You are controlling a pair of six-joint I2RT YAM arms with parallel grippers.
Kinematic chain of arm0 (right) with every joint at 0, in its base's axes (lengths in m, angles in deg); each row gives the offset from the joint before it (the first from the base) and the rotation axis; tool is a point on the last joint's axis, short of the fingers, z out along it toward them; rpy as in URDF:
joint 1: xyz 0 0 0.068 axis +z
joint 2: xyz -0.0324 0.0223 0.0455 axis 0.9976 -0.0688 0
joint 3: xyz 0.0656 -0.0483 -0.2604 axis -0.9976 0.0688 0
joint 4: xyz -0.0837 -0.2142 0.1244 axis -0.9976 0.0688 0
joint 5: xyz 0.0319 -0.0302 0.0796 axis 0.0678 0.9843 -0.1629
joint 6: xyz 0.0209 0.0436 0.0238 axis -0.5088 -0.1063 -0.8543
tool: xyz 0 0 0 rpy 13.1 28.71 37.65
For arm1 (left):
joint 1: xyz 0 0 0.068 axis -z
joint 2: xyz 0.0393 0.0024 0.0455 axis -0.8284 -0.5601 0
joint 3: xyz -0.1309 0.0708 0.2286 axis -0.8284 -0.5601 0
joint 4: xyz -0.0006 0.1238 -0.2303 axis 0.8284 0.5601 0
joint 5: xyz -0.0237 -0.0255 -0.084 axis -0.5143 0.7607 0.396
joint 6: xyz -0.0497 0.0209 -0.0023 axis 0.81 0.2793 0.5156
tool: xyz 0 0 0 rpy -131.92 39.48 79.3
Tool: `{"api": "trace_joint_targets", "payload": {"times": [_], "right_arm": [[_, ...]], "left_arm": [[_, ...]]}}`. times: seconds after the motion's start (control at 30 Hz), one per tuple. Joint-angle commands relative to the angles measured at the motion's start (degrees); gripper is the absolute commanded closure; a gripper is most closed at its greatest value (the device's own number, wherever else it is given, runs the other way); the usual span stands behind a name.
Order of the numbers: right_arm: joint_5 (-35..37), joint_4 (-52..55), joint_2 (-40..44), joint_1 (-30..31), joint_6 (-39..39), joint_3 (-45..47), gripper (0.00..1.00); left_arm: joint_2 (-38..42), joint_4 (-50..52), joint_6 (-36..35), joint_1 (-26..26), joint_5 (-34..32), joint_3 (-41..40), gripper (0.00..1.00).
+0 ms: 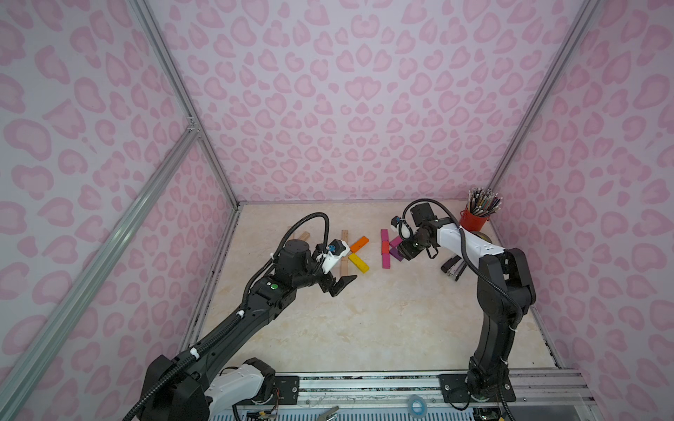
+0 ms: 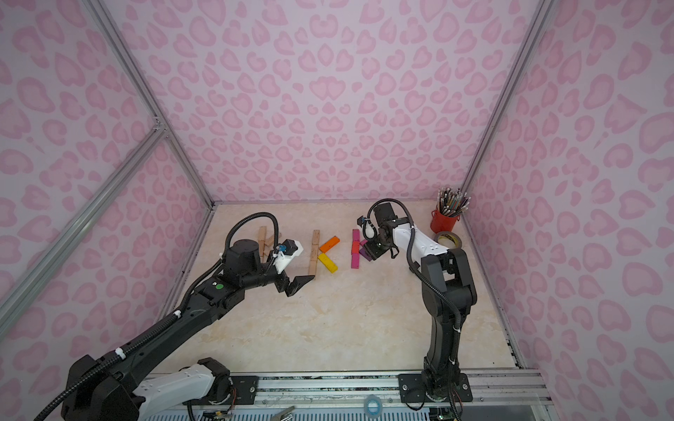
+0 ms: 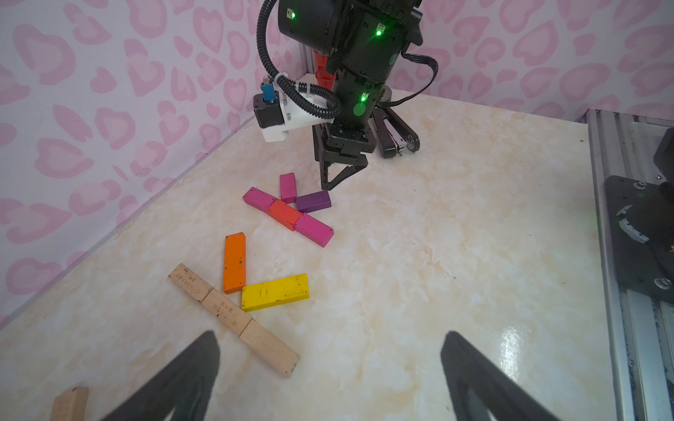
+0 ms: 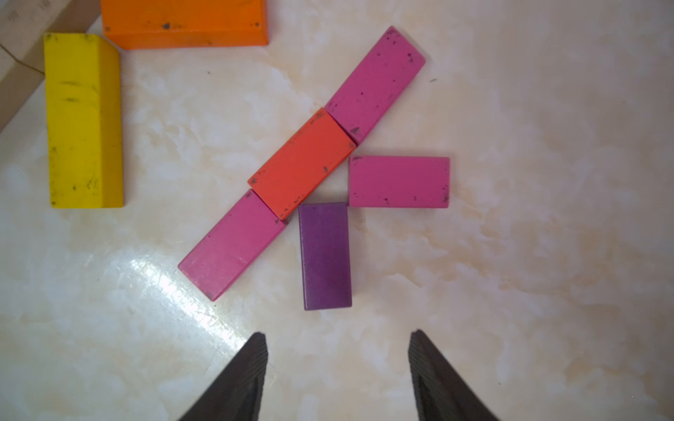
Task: Assemble the letter k with building blocks
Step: Assemble the building block at the center of the board, then adjust the building block at the center of the board.
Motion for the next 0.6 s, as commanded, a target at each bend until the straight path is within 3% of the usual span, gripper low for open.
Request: {"api": "trace_joint_targets", "payload": {"times": [0.0, 0.2, 0.37, 0.57], "right_arm": [[4.8, -1.2, -1.4, 1.7, -12.4, -2.4, 0.35], [14.9, 3.8, -7.0, 6.4, -29.9, -10.2, 0.26], [20.0, 4.1, -10.4, 8.8, -33.1, -12.6, 0.11], [21.6, 4.2, -13.2, 10.0, -34.9, -14.3, 0.10]], "left_arm": [[-0.1, -1.1, 0.6, -0.4, 0.0, 0.7, 0.03], [0.1, -1.0, 0.7, -0.5, 0.0, 0.8, 0.03], [0.8, -1.0, 0.6, -0.5, -0.4, 0.5, 0.03], [1.1, -1.1, 0.6, -0.5, -0.4, 0.5, 0.03]]}}
